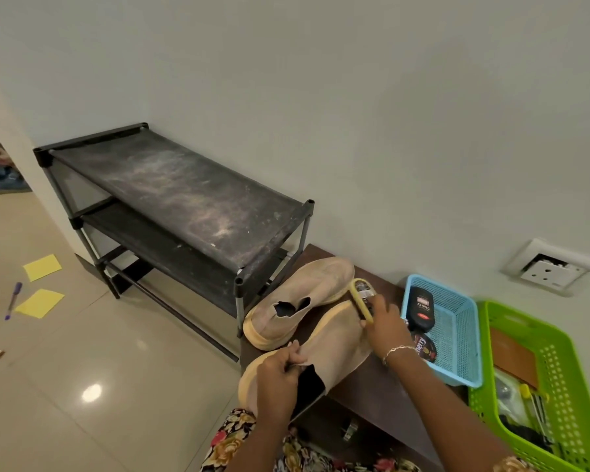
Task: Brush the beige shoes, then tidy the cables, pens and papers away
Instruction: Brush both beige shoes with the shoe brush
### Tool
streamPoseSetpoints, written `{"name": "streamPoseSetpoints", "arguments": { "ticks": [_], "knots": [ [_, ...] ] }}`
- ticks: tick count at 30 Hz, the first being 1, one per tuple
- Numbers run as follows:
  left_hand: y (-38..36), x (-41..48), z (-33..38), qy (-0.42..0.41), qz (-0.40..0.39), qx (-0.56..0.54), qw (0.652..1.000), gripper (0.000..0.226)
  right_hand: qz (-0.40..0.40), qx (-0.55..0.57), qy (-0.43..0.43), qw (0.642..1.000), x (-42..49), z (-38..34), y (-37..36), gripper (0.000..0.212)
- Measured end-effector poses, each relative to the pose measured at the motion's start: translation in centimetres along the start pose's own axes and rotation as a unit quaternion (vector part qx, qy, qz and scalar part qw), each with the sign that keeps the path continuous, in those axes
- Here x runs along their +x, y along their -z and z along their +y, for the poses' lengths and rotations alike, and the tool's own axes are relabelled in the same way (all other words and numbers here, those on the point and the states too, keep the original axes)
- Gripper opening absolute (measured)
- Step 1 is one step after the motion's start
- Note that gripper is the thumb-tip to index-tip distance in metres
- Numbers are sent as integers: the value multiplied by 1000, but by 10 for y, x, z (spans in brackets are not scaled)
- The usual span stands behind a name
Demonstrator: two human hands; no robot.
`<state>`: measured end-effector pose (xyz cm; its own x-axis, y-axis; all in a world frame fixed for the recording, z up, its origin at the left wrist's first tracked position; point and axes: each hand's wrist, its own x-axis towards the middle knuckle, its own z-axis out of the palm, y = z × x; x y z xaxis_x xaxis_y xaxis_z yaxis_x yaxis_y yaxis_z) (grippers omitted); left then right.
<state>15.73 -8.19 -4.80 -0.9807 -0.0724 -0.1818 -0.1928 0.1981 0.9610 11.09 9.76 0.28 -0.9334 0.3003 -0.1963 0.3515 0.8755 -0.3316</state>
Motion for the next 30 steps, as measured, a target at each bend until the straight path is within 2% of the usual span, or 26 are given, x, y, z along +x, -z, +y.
{"name": "streamPoseSetpoints", "arguments": {
  "ticks": [3,5,7,10,12,14,16,19,20,22,25,27,28,30],
  "knots": [
    [2,-1,0,-6,27,11,1000,35,-100,3,148,984,-62,-30,-30,39],
    [4,-3,-2,-9,38,15,999,33,-114,-5,178,977,-84,-33,-33,42],
    [4,-3,-4,1,33,6,999,28,-94,-41,153,983,-64,-19,-22,45],
    [1,-2,-2,25,37,-22,999,29,-31,-90,27,995,-11,13,1,42],
    [-1,-4,2,27,49,-29,998,29,-3,-54,-68,996,11,25,16,42],
    [-1,-5,5,27,56,-35,997,25,5,-21,-91,996,8,20,19,44],
    [-1,-3,7,33,64,-39,997,23,-22,0,-31,999,-21,-4,4,45],
    [2,4,3,28,97,-14,995,27,-101,-8,140,985,-89,-40,-37,45],
    [4,5,3,31,101,-16,994,26,-97,-19,154,983,-95,-41,-41,46],
    [6,7,4,44,97,-18,994,20,-67,-28,118,990,-74,-23,-36,46],
    [3,12,6,55,91,-13,994,10,-8,-67,-1,998,-20,21,-13,48],
    [1,15,6,63,96,-12,993,9,19,-51,-82,995,5,37,2,47],
    [1,16,5,67,99,-11,993,9,26,-28,-103,994,7,38,5,46],
    [0,18,4,73,104,-20,992,9,23,17,-74,997,-7,28,0,43]
  ]
}}
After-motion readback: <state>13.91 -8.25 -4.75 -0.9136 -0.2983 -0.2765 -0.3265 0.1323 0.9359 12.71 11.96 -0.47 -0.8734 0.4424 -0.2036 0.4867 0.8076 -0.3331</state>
